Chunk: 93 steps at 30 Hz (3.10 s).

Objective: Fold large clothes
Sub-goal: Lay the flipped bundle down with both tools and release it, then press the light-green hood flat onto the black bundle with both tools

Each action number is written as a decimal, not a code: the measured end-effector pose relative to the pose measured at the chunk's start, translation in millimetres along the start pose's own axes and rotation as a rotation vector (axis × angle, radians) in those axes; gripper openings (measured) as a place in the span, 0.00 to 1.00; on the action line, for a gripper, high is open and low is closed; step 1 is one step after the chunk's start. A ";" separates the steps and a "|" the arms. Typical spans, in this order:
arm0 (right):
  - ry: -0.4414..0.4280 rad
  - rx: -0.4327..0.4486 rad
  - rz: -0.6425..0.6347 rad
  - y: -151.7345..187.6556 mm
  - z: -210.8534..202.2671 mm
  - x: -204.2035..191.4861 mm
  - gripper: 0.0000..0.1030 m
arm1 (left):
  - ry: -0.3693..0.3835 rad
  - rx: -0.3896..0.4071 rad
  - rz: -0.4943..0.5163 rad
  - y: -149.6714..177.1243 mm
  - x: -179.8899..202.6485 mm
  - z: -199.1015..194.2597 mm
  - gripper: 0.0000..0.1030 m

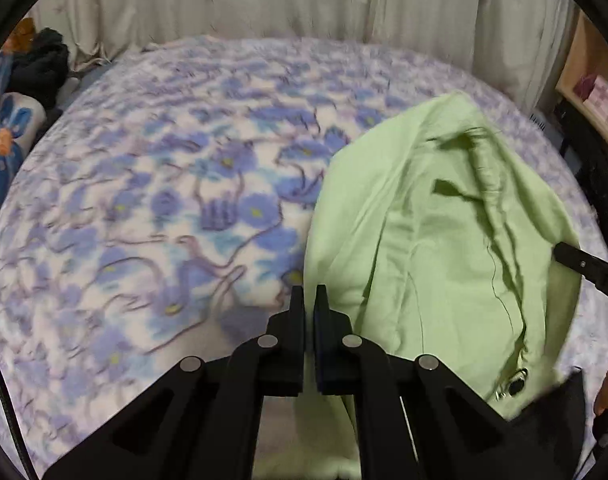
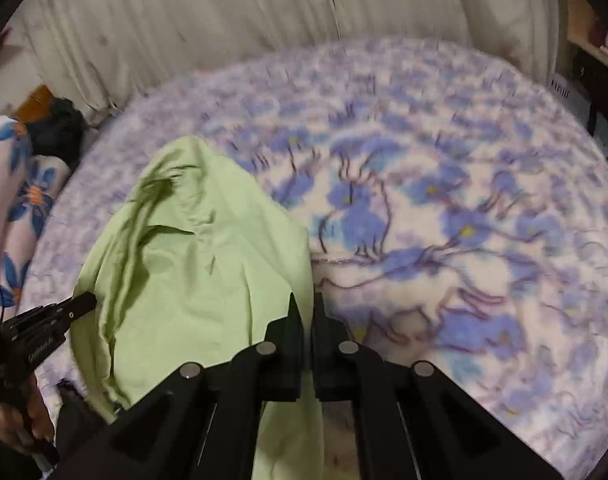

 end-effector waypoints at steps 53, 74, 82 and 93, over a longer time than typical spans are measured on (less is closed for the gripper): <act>-0.417 -0.086 0.277 294.1 -92.8 -100.3 0.38 | 0.542 -0.177 -0.399 286.9 -40.2 -100.0 0.50; -0.391 -0.172 0.356 331.8 -121.4 -120.5 0.23 | 0.305 -0.234 -0.336 322.5 -33.2 -126.3 0.22; -0.158 -0.012 0.175 306.0 -184.9 -113.3 0.30 | 0.166 -0.037 -0.197 312.6 -40.2 -183.9 0.28; -0.156 0.062 0.036 230.1 -127.2 -145.3 0.30 | 0.253 0.070 -0.139 252.5 9.5 -165.8 0.28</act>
Point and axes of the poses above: each gripper's, at about its wrist camera, not at the fingertips, and z roughly the way its jaws point, x to its right, y to its underside, the point moved 5 cm from there along z, roughly the way its jaws point, and after that the axes turned 10 degrees about -z, right-handed, at the moved point
